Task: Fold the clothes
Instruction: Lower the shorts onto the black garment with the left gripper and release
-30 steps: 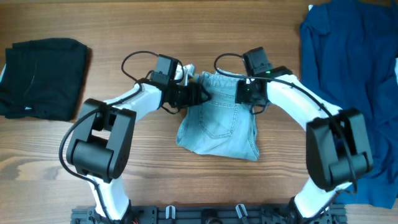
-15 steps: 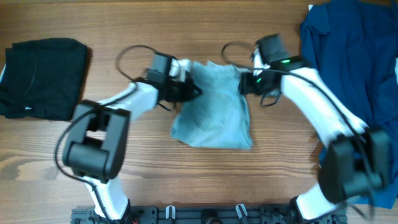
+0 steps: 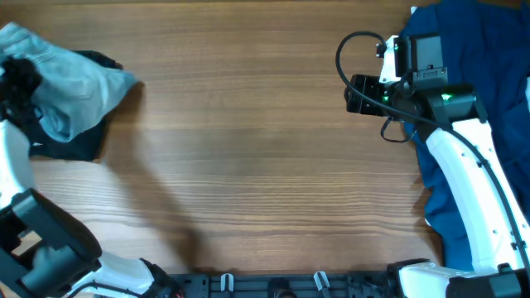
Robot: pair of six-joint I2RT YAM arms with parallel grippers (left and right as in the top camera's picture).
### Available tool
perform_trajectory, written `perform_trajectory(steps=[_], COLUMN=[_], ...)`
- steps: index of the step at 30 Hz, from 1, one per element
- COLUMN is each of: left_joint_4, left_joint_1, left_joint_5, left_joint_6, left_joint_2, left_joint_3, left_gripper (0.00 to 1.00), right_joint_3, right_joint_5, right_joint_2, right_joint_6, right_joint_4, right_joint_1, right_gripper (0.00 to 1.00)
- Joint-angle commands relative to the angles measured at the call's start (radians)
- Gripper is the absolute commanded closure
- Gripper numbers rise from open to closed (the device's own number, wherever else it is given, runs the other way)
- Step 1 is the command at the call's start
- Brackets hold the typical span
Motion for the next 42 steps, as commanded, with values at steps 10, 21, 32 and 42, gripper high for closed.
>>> perform_trajectory(steps=[10, 21, 32, 42], left_joint_4=[0.077, 0.069, -0.095, -0.337], left_joint_1=[0.206, 0.201, 0.208, 0.019], left_joint_5=[0.313, 0.439, -0.101, 0.304], left_joint_6=[-0.068, -0.137, -0.137, -0.084], left_joint_2=[0.024, -0.020, 0.306, -0.093], left_joint_3=[0.016, 0.016, 0.016, 0.016], left_gripper=[0.00, 0.02, 0.00, 0.00], right_joint_3=[-0.009, -0.009, -0.009, -0.009], right_joint_5=[-0.002, 0.000, 0.001, 0.004], right_joint_2=[0.007, 0.011, 0.011, 0.011], right_joint_6=[-0.019, -0.020, -0.020, -0.019], right_joint_4=[-0.013, -0.015, -0.066, -0.067], right_joint_1=[-0.004, -0.004, -0.004, -0.004], right_gripper=[0.20, 0.20, 0.20, 0.14])
